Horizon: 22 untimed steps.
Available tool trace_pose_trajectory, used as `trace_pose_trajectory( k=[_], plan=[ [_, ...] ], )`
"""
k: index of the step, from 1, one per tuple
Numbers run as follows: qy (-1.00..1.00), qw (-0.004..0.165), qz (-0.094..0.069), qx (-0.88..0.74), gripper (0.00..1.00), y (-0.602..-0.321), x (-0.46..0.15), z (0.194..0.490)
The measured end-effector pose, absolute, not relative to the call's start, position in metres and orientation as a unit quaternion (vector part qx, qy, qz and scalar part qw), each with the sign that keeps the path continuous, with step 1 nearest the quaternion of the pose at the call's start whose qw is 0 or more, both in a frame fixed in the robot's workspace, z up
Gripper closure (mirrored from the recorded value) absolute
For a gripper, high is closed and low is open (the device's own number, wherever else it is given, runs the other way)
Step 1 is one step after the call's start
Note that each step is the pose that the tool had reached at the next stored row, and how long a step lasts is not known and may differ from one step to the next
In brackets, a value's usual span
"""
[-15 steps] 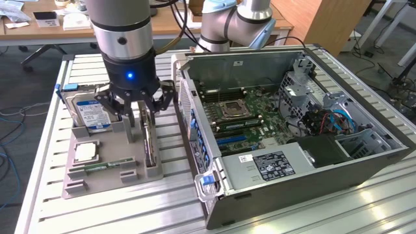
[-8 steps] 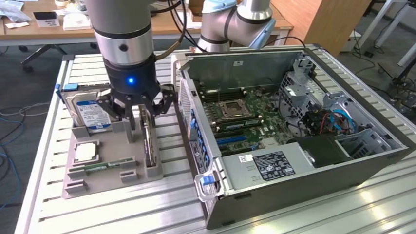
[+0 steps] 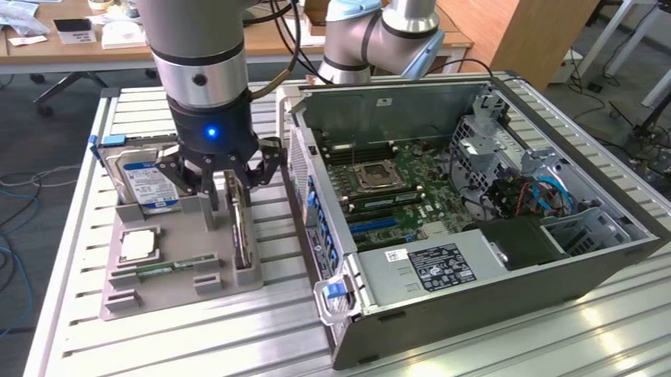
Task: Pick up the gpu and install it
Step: 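Pick up the gpu and move the gpu toward the slot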
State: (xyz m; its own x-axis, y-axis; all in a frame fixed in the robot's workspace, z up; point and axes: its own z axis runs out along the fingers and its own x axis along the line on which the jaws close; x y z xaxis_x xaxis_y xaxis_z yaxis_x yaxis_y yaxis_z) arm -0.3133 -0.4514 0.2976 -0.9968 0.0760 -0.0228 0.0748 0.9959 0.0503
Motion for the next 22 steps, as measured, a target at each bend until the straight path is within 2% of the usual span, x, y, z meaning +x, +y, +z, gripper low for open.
trace_pose_trajectory(
  k=[22],
  plan=[
    [0.999, 0.012, 0.025, 0.038, 0.53, -0.451, -0.313, 0.277]
  ],
)
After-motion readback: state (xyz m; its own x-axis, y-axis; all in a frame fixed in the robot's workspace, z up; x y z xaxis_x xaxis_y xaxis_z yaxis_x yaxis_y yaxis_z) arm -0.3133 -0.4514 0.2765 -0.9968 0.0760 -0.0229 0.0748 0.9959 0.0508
